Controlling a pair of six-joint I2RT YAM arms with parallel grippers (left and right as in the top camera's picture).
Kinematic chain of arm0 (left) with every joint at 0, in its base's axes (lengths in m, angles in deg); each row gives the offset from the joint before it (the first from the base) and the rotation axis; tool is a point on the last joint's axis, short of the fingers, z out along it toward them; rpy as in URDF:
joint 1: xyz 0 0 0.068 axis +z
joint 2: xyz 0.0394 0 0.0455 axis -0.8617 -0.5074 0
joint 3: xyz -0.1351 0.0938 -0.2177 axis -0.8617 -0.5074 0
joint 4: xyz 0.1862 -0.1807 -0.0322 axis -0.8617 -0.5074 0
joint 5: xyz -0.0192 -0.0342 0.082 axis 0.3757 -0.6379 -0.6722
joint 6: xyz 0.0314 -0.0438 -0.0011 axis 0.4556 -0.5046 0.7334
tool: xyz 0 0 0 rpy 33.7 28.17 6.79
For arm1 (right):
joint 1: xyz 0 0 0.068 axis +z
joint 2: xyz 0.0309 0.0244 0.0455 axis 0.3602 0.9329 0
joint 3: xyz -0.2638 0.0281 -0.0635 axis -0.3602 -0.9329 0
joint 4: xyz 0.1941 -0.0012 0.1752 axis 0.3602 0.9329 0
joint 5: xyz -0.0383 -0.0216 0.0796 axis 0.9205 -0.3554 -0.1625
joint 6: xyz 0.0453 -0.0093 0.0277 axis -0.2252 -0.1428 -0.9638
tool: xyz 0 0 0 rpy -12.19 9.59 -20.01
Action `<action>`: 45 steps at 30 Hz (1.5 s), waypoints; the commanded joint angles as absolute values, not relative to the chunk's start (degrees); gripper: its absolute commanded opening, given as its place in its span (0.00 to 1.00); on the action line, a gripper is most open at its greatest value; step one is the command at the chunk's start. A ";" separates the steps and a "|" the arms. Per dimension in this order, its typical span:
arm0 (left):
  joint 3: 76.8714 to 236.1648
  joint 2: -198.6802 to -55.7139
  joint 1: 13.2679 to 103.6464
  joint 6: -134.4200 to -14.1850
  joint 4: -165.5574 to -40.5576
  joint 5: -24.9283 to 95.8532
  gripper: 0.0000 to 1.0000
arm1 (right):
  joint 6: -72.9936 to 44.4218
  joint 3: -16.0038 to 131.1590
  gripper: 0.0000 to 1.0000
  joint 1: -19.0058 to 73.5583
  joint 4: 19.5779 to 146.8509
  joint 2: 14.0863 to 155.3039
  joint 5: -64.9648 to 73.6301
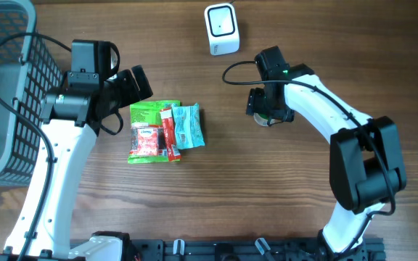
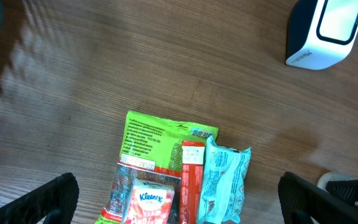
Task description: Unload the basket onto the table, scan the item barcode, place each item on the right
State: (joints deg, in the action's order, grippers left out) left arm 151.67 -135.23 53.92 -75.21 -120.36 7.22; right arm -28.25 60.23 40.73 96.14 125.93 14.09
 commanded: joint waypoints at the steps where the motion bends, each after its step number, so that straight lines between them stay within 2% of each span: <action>1: 152.12 -134.97 54.27 -74.51 -120.42 6.48 1.00 | -28.86 60.08 0.78 40.73 96.32 127.83 13.63; 5: 152.12 -134.97 54.27 -74.49 -120.42 6.48 1.00 | -28.86 60.08 0.77 40.75 96.97 127.83 13.61; 7: 152.12 -134.97 54.27 -74.49 -120.42 6.46 1.00 | -28.41 60.08 0.74 40.75 97.19 127.83 13.63; 8: 152.12 -134.97 54.27 -74.51 -120.40 6.48 1.00 | -27.33 60.08 0.68 40.75 97.15 127.83 13.61; 10: 152.12 -134.97 54.27 -74.51 -120.40 6.48 1.00 | -27.31 60.08 0.63 40.75 97.17 127.83 13.63; 15: 152.12 -134.97 54.27 -74.51 -120.40 6.48 1.00 | -26.11 61.24 0.60 40.66 97.67 127.50 13.59; 17: 152.12 -134.97 54.27 -74.51 -120.40 6.46 1.00 | -25.80 62.05 0.55 40.64 98.74 126.39 13.63; 20: 152.12 -134.97 54.27 -74.51 -120.40 6.48 1.00 | -24.95 62.46 0.54 40.64 99.36 124.29 13.61; 23: 152.12 -134.97 54.27 -74.51 -120.40 6.46 1.00 | -22.55 62.46 0.49 40.64 99.51 121.21 13.61; 30: 152.12 -134.97 54.27 -74.49 -120.40 6.48 1.00 | -19.55 62.46 0.49 40.64 101.56 113.10 13.41; 34: 152.12 -134.97 54.27 -74.51 -120.40 6.46 1.00 | -16.78 63.42 0.45 40.64 102.15 108.29 11.67; 39: 152.12 -134.97 54.27 -74.49 -120.42 6.48 1.00 | -13.85 71.88 0.43 40.64 107.20 106.15 10.57; 45: 152.12 -134.97 54.27 -74.51 -120.42 6.48 1.00 | -12.49 91.34 0.41 40.64 112.93 106.50 8.87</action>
